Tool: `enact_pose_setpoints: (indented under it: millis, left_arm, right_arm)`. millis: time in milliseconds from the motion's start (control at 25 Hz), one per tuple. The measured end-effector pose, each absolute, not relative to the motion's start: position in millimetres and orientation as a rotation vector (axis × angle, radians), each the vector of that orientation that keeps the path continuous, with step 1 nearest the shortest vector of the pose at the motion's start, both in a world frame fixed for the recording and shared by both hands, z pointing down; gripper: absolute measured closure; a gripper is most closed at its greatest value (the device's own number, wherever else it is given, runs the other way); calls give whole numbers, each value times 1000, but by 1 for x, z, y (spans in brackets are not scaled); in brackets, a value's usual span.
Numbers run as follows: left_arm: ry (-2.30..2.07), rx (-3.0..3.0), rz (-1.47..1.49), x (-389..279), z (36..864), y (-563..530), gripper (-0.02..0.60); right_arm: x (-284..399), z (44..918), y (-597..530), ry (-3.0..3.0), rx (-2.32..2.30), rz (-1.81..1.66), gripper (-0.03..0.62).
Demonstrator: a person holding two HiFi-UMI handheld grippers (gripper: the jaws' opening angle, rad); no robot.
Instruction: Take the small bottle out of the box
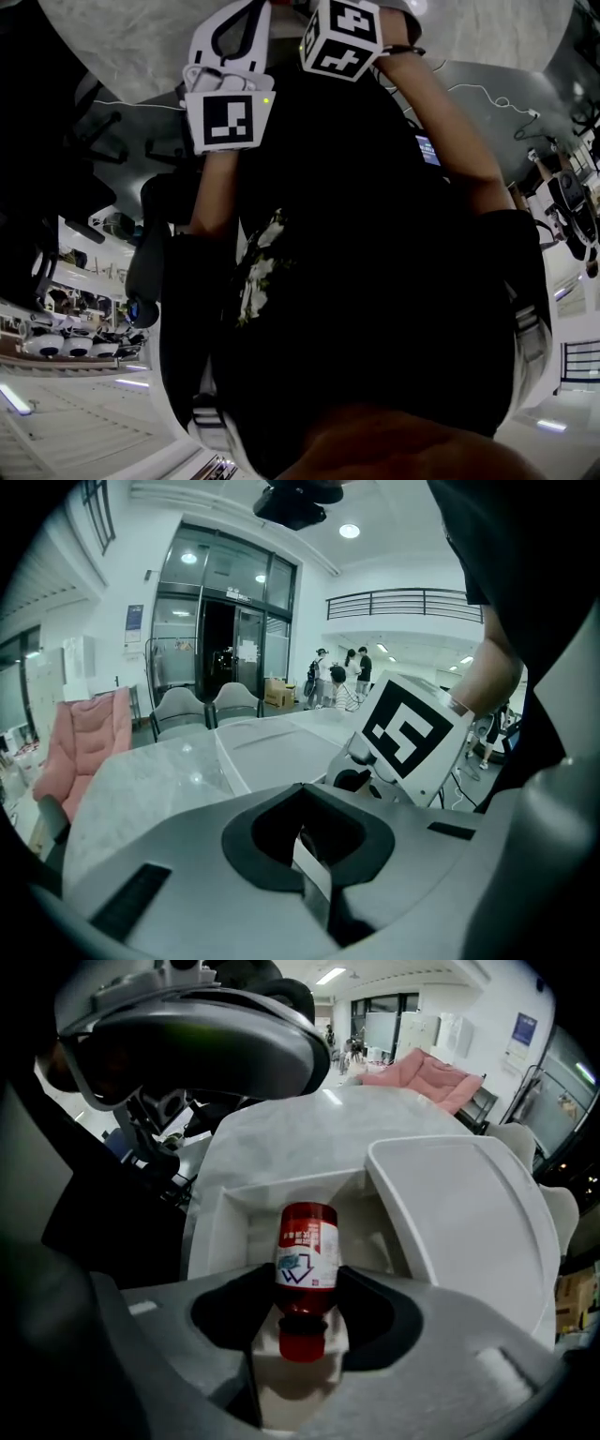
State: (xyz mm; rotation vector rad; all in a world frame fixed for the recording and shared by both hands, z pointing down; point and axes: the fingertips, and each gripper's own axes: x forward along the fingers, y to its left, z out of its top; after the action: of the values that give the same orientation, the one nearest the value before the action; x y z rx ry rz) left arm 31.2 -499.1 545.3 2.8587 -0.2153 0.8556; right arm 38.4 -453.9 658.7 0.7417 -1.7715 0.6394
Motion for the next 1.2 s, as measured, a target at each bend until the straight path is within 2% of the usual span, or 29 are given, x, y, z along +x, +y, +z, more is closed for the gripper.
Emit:
enact_pose_setpoints:
  millis: [480,840,1200]
  left_arm:
    - [-226,2873,847,29,536,-498,569]
    - [-198,2905,819,26,513,-494,569]
    - [-210,3024,707,16,450,-500,569]
  right_arm:
    - [37,641,-464,-1888,935,714,387]
    - [47,591,-463,-1914,1105,714,387]
    - [51,517,-465,-1942,1403,682,387]
